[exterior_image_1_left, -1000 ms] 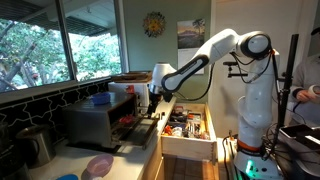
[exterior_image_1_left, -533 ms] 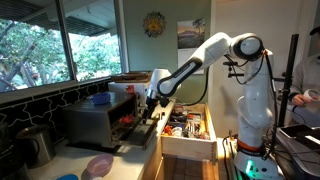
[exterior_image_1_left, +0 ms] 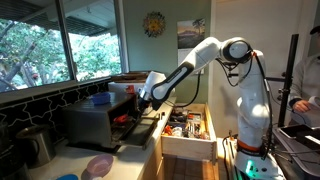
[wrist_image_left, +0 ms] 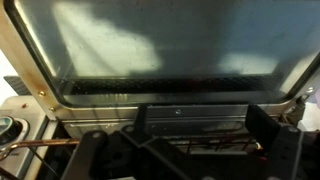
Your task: Push the tray of the grey microwave inside
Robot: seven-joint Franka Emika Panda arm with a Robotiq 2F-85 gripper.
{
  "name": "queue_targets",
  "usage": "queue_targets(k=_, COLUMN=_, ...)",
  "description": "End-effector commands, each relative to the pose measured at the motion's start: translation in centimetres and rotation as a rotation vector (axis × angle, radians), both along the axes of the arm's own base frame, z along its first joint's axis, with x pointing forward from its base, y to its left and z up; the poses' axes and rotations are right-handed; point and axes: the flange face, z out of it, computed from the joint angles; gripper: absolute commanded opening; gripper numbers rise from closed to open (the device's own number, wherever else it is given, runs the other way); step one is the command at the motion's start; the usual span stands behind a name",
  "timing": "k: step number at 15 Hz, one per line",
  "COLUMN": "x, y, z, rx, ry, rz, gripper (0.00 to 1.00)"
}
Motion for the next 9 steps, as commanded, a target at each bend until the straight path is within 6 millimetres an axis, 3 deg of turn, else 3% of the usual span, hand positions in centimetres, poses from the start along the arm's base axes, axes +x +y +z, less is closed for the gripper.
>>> queue_targets(k=1, x=3.0, y=1.3, z=-0.3, rx=-0.022, ry=-0.052, rz=0.031, gripper=1.0)
queue_targets(k=9, x=7.1, y=2.2, z=0.6, rx=0.006, ry=-0.123, rz=0.025, gripper=1.0)
